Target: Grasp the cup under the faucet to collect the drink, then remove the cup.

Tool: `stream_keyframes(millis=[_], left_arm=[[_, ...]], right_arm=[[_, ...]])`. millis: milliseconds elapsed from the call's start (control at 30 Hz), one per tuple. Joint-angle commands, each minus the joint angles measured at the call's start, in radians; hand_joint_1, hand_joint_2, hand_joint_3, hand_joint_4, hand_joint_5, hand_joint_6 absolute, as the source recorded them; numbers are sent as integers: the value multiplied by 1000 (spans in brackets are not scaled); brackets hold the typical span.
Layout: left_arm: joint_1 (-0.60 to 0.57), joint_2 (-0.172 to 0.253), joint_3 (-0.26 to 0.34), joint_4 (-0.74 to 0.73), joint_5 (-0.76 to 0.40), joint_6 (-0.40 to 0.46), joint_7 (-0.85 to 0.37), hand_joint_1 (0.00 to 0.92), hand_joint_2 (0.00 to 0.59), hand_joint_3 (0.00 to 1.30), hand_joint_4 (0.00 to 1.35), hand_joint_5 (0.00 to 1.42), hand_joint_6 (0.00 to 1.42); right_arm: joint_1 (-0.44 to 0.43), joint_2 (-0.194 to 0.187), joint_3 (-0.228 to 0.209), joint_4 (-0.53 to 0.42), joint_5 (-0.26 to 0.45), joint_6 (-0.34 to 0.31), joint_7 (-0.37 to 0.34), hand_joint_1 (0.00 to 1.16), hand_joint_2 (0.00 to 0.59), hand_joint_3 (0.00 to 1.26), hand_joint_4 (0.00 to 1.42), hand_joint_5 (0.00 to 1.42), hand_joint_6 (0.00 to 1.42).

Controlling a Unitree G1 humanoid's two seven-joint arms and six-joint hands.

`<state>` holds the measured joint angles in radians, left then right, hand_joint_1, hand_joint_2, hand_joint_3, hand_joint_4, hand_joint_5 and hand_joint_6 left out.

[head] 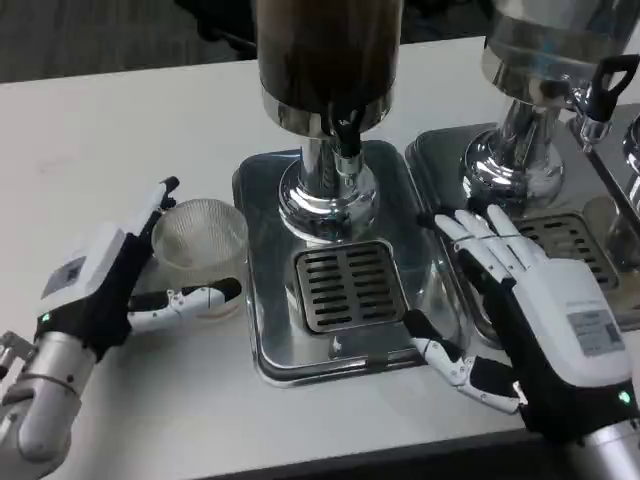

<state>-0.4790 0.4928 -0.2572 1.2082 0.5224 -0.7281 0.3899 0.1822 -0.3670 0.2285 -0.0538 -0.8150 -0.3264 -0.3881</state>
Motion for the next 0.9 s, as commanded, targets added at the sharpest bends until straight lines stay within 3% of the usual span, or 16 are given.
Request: stream_keyframes(millis=[33,367,633,900], left_arm=[[-13,-17,-10,6,3,-3,9,442,109,199,234,556,635],[12,-43,11,3,-35,-13,12,499,105,558,665,951,1157],[56,-39,30,-12,-60,-40,72,488,36,681,845,1093,1346],[89,-24,57,-34,-62,-76,156,480,23,724,902,1123,1374]], right_arm=[[12,-9,-13,-31,15,-1,16,555,380,177,134,50,195],[12,-13,-21,-35,28,-4,42,555,380,179,161,61,195],[3,-11,-19,-25,39,-13,54,555,380,186,173,61,195],[-2,-13,-17,-11,45,-21,51,555,380,187,182,62,195]])
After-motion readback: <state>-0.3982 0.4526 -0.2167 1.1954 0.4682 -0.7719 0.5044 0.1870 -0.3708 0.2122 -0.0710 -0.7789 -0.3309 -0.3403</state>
